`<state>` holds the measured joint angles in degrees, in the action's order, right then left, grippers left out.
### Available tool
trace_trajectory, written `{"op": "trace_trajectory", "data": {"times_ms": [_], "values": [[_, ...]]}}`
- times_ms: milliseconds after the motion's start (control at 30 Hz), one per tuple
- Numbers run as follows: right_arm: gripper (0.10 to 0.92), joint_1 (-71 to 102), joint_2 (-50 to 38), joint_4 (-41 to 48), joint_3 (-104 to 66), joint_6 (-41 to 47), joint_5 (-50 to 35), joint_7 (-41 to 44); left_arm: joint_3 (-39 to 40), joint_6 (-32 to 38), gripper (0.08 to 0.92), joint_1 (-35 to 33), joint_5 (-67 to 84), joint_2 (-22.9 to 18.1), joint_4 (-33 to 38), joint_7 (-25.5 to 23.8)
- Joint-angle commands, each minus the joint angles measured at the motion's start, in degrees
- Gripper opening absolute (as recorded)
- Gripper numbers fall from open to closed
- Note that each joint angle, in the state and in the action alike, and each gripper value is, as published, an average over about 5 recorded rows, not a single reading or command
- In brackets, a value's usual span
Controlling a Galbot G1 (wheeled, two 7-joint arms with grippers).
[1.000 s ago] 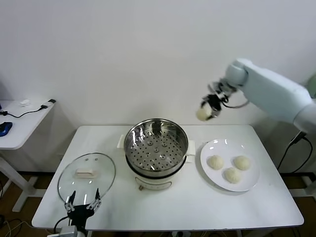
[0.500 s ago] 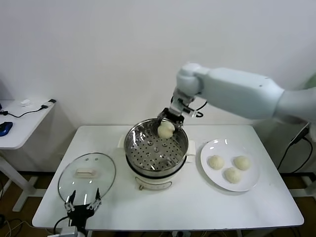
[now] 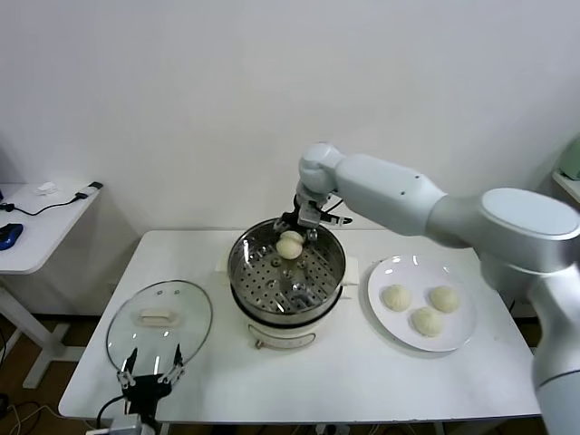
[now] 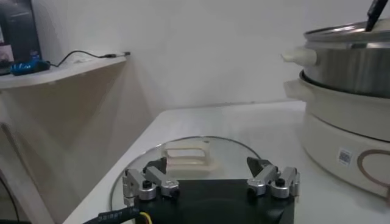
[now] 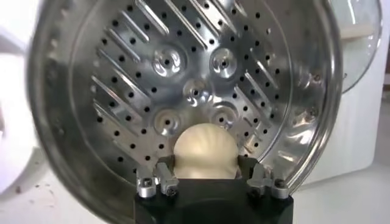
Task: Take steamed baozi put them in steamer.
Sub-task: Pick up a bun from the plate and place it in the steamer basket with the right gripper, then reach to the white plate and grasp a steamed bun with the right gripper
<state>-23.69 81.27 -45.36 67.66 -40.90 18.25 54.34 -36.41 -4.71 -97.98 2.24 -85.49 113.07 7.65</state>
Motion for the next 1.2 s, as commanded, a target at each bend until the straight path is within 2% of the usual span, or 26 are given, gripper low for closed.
{"op": "trace_trajectory", "data": {"times_ms": [33,200,333,467,567,733,833,1000,1200], "values": [[0.687,3.49,4.69,9.73,-2.39,-4.68,5.47,-2.48,0.0,0.03,0.823,0.15,0.02,0.06,-0.16,-0.02],[0.712,3.96,5.51,11.27,-2.48,-5.0,4.5,-2.1,-0.04,0.16,0.823,0.52,0.14,0.15,-0.57,-0.06],[0.791,2.6,4.91,9.8,-1.99,-5.32,0.93,-1.01,-0.08,0.07,0.823,0.67,0.25,0.15,-0.64,-0.1],[0.821,-2.6,2.06,4.16,0.38,-4.45,-6.47,2.29,-0.03,-0.01,0.823,0.63,0.22,0.18,-0.51,-0.2],[0.822,-8.65,-1.65,-1.62,3.62,-1.94,-16.61,5.4,0.16,-0.03,0.823,0.64,0.07,0.15,-0.39,-0.25],[0.823,-19.71,-11.75,-10.54,11.73,10.51,-41.5,11.22,0.52,0.1,0.823,0.6,0.04,0.22,-0.28,-0.27],[0.823,-24.6,-20.01,-13.25,16.76,21.82,-49.89,12.74,0.58,0.3,0.823,0.55,0.05,0.48,-0.15,-0.26],[0.823,-26.38,-31.55,-16.86,25.55,34.75,-48.83,10.6,0.51,0.48,0.823,0.77,0.13,0.84,0.1,-0.24],[0.823,-23.0,-39.5,-24.17,31.13,47.11,-48.73,7.18,0.45,0.56,0.823,1.28,0.17,0.87,-0.17,-0.25]]}}
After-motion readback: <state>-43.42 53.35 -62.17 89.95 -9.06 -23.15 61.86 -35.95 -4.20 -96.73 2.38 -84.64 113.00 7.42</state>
